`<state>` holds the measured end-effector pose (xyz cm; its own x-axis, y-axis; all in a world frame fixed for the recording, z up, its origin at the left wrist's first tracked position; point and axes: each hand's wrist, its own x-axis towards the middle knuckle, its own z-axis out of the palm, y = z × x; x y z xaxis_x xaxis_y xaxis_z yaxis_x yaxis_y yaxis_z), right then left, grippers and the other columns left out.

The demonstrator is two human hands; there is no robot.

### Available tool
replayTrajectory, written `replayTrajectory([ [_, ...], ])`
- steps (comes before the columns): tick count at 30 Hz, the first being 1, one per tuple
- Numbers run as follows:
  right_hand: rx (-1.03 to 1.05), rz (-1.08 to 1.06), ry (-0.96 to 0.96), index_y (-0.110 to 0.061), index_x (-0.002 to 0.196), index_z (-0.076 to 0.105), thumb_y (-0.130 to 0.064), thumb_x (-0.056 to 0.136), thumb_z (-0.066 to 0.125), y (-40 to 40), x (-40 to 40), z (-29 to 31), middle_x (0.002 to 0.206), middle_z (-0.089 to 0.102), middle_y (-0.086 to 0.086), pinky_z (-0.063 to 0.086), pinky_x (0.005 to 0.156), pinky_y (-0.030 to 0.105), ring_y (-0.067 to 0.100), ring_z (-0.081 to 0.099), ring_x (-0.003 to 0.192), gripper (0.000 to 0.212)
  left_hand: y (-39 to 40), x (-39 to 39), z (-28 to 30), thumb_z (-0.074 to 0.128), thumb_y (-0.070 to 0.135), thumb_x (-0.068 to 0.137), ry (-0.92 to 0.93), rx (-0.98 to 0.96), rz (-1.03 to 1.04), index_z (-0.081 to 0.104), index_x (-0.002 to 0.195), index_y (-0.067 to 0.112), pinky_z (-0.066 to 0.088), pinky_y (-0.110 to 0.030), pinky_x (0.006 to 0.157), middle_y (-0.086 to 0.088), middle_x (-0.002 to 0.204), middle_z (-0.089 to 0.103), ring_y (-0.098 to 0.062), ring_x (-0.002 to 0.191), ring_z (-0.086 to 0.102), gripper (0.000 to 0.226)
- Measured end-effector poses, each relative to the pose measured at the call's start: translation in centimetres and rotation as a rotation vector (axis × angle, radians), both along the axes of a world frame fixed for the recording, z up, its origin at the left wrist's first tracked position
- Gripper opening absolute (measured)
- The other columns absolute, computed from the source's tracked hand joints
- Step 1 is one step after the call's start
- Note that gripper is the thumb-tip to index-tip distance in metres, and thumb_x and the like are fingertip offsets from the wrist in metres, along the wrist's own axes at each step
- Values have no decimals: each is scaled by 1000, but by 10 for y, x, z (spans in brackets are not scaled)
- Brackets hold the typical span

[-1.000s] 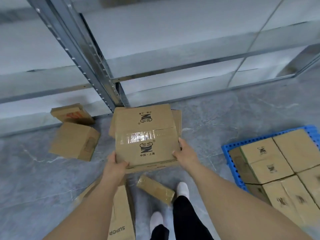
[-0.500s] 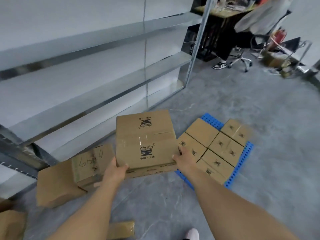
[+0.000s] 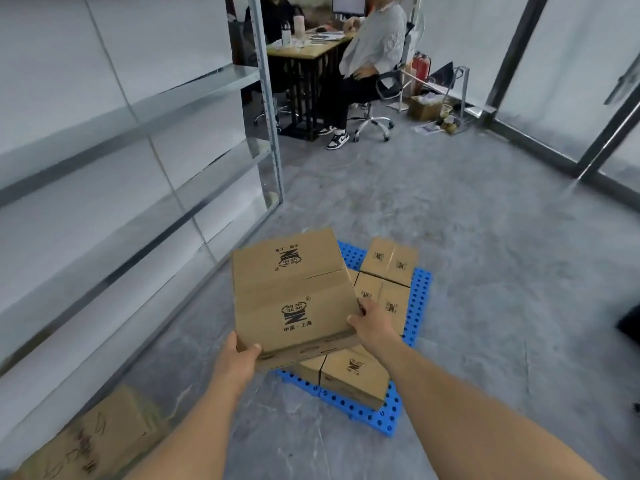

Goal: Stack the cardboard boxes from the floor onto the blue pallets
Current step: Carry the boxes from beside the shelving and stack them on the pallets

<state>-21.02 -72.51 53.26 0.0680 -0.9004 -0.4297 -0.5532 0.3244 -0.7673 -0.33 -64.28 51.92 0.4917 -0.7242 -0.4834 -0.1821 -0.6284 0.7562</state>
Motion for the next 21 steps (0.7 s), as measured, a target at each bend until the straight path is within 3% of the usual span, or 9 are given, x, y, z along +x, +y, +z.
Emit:
replayTrajectory([
  [3,-5,-3,27,-17,118,52,-15,92,46,-21,-5,-1,83,54,-5,34,44,20,9,50,65,26,-24,-2,1,51,14,93,4,3,2,48,117,16,37,-32,87,-6,123,54,-21,103,49,24],
  [6,9,-25,22,-21,120,51,-18,92,46,-41,7,-3,90,57,2,36,43,21,15,51,67,29,-46,12,2,50,15,93,-4,2,-3,46,121,17,37,-33,86,-4,119,53,-19,101,48,28],
  [10,-7,-35,5,-19,121,51,-17,93,47,-66,36,-8,95,57,1,36,51,24,9,50,73,29,-76,40,1,48,13,94,5,-14,-7,42,132,16,38,-34,95,-6,128,51,-21,111,48,39],
  [15,-27,-87,-24,-18,120,53,-14,91,47,-105,98,-13,97,57,-1,42,63,27,13,53,81,30,-122,103,-3,47,11,94,16,-25,-59,41,133,16,36,-30,87,-7,128,51,-21,106,48,39],
  [21,9,-184,-48,-15,126,52,-16,93,49,-145,188,-10,111,59,2,45,83,34,20,54,99,32,-185,206,10,44,12,95,-35,12,-235,33,143,15,35,-35,102,-9,139,45,-26,123,44,49],
])
